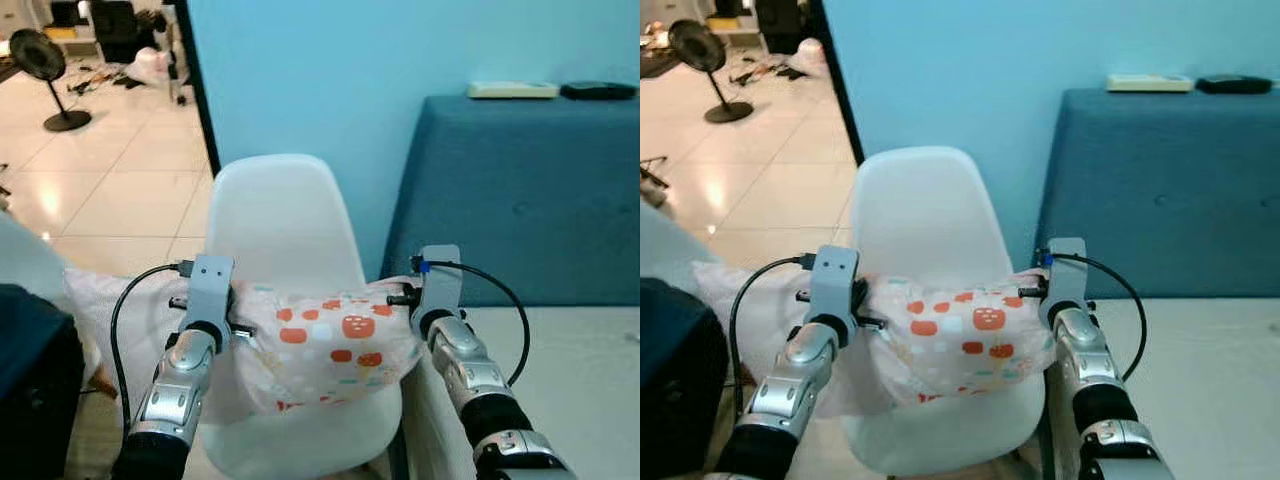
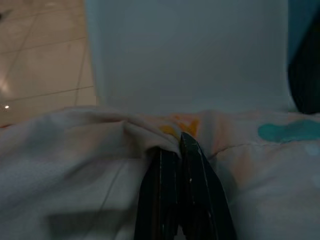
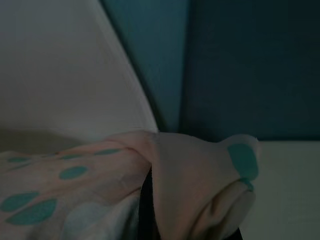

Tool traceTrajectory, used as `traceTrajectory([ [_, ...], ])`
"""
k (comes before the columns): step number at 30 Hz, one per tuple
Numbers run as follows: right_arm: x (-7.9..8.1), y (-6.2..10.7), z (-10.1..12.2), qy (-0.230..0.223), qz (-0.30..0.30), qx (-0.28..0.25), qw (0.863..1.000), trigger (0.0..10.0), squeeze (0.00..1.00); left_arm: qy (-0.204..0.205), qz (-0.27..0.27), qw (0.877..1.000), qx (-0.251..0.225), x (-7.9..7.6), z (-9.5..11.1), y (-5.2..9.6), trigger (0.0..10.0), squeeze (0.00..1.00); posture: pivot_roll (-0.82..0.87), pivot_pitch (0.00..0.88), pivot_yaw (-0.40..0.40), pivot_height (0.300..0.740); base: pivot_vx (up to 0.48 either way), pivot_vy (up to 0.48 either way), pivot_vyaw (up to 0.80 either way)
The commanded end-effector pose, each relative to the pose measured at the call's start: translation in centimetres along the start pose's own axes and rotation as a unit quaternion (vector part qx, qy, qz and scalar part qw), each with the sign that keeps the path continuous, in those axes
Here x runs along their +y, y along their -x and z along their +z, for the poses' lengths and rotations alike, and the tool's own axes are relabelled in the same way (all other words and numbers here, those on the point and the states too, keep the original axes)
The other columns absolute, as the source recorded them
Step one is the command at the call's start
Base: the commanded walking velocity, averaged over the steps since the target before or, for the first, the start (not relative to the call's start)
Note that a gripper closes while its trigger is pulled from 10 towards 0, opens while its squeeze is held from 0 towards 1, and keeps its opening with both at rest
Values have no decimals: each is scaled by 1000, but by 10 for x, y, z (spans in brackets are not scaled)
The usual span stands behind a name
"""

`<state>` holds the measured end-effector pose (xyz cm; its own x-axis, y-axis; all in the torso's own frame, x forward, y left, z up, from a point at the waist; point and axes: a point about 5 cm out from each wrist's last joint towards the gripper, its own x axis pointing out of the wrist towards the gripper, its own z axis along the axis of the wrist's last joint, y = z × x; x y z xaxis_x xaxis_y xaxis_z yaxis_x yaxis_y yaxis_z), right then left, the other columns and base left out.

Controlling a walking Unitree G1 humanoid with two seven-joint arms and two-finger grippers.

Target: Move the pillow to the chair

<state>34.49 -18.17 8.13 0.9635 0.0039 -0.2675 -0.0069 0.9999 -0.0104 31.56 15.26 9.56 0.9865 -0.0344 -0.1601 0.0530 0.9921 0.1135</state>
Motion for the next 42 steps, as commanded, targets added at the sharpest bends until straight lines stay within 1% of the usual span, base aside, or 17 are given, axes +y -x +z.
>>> traceTrajectory([
  [1, 5, -1, 2, -10, 5, -3, 1000, 10000, 0, 2, 2, 1000, 2, 1, -1, 0, 10000, 0, -33, 82, -12, 740, 0, 0, 0],
  [12, 7, -2, 5, -10, 8, -9, 1000, 10000, 0, -9, -14, 1000, 1, -1, 0, -4, 10000, 0, -30, 84, -14, 686, 0, 0, 0],
  [15, 10, -9, 12, 17, 20, -12, 1000, 10000, 0, -33, -34, 999, -2, -3, 6, -18, 10000, 0, -25, 88, -17, 676, 0, 0, 0],
  [17, 8, -17, 29, 36, 21, -23, 999, 10000, 0, -62, -50, 997, -18, -3, 26, -37, 10000, 0, -21, 90, -20, 666, 0, 0, 0],
  [18, 8, -17, 29, 36, 21, -23, 999, 10000, 0, -62, -50, 997, -18, -3, 26, -37, 10000, 0, -21, 90, -20, 666, 0, 0, 0],
  [19, 2, -25, 61, 45, 8, -56, 997, 10000, 0, -83, -44, 994, -58, 3, 69, -58, 10000, 0, -19, 92, -19, 656, 0, 0, 0],
  [20, 2, -25, 61, 45, 8, -56, 997, 10000, 0, -83, -44, 994, -58, 3, 69, -58, 10000, 0, -19, 92, -19, 656, 0, 0, 0],
  [23, -7, -28, 110, 34, -13, -126, 991, 10000, 0, -68, -17, 988, -140, 12, 134, -70, 10000, 0, -26, 96, -6, 641, 0, 0, 0],
  [24, -9, -28, 119, 29, -17, -142, 989, 10000, 0, -61, -12, 985, -158, 14, 146, -70, 10000, 0, -26, 96, -6, 636, 0, 0, 0],
  [27, -15, -25, 128, 18, -27, -168, 985, 10000, 0, -34, -14, 980, -198, 15, 162, -66, 10000, 0, -29, 106, 4, 621, 0, 0, 0],
  [31, -18, -22, 110, 7, -32, -166, 986, 10000, 0, -28, -28, 980, -194, 10, 140, -59, 10000, 0, -31, 115, 6, 606, 0, 0, 0],
  [32, -17, -20, 91, 5, -30, -149, 988, 10000, 0, -40, -42, 983, -172, 5, 116, -54, 10000, 0, -28, 124, 7, 601, 0, 0, 0],
  [33, -14, -16, 56, 7, -25, -115, 993, 10000, 0, -55, -65, 988, -128, -3, 73, -44, 10000, 0, -26, 130, 6, 592, 0, 0, 0],
  [34, -14, -16, 56, 7, -25, -115, 993, 10000, 0, -55, -65, 988, -128, -3, 73, -44, 10000, 0, -26, 130, 6, 592, 0, 0, 0],
  [36, -11, -11, 27, 15, -18, -77, 997, 10000, 0, -62, -94, 991, -77, -10, 36, -34, 10000, 0, -22, 135, 3, 582, 0, 0, 0],
  [38, -7, -4, -14, 33, -10, -8, 999, 10000, 0, -82, -125, 989, 13, -19, -22, -17, 10000, 0, -18, 142, -2, 568, 0, 0, 0],
  [42, -6, 1, -33, 39, -5, 34, 999, 10000, 0, -93, -131, 984, 74, -21, -54, -8, 10000, 0, -18, 144, -5, 553, 0, 0, 0],
])
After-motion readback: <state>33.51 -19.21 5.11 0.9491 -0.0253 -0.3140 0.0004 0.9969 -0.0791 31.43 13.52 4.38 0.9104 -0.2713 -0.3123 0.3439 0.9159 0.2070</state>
